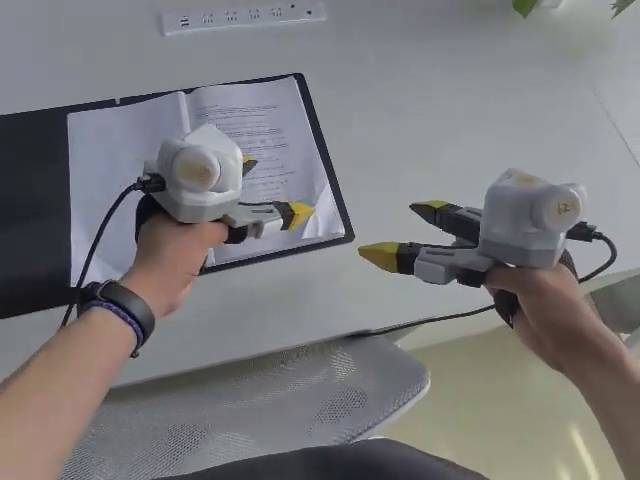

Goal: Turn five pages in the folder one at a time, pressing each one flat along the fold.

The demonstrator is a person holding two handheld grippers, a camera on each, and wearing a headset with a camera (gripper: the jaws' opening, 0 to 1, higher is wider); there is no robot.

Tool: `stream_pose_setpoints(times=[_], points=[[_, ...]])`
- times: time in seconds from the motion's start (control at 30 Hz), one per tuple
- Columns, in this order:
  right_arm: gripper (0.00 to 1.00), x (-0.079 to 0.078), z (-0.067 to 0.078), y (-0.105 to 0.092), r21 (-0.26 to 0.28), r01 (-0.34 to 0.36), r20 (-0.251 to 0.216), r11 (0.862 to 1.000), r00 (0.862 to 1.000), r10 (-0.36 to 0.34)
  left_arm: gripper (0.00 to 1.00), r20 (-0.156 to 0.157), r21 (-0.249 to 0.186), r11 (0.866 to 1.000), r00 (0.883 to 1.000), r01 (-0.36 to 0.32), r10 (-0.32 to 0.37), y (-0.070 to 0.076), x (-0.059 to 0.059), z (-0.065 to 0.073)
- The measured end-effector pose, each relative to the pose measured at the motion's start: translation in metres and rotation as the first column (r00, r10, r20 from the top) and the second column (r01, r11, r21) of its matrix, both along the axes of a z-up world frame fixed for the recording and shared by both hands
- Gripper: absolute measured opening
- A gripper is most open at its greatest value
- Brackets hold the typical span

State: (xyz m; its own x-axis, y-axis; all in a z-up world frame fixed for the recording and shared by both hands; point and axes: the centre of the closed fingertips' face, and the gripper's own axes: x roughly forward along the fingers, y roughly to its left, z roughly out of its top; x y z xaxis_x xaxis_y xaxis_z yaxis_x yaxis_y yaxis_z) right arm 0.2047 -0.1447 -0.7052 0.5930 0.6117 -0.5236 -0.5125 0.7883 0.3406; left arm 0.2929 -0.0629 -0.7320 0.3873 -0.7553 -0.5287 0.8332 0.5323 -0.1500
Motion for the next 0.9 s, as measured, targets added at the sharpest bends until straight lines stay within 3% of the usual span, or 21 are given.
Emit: stream_pose_setpoints(times=[0.17, 0.4, 0.63, 0.7, 0.73, 0.77, 0.9], points=[[0.7, 0.0, 0.0, -0.001, 0.007, -0.002, -0.003, 1.0, 1.0, 0.002, 0.62, -0.006, 0.032, 0.999, 1.0, -0.002, 0.003, -0.009, 0.001, -0.018], [0.69, 0.001, 0.0, 0.001, 0.015, -0.014, -0.012, 1.0, 1.0, 0.014, 0.59, -0.039, 0.085, 0.996, 0.999, 0.017, -0.014, -0.017, -0.003, -0.049], [0.68, 0.005, -0.004, -0.005, 0.028, -0.012, -0.021, 1.0, 1.0, 0.012, 0.58, -0.049, 0.107, 0.994, 0.999, -0.001, 0.006, -0.023, -0.002, -0.063], [0.68, 0.006, -0.006, -0.006, 0.023, -0.015, -0.023, 1.0, 1.0, 0.016, 0.57, -0.038, 0.116, 0.993, 0.999, -0.006, 0.01, -0.024, -0.002, -0.065], [0.68, 0.006, -0.006, -0.006, 0.024, -0.016, -0.025, 1.0, 1.0, 0.017, 0.56, 0.001, 0.151, 0.988, 1.0, -0.003, 0.003, -0.021, 0.0, -0.067], [0.69, 0.007, -0.007, -0.005, 0.028, -0.019, -0.029, 0.999, 0.999, 0.019, 0.55, 0.019, 0.168, 0.986, 1.0, 0.002, -0.005, -0.02, 0.0, -0.068], [0.69, 0.01, -0.009, -0.004, 0.022, -0.031, -0.03, 0.999, 0.999, 0.031, 0.55, 0.036, 0.162, 0.987, 0.999, -0.006, 0.0, -0.021, -0.002, -0.069]])
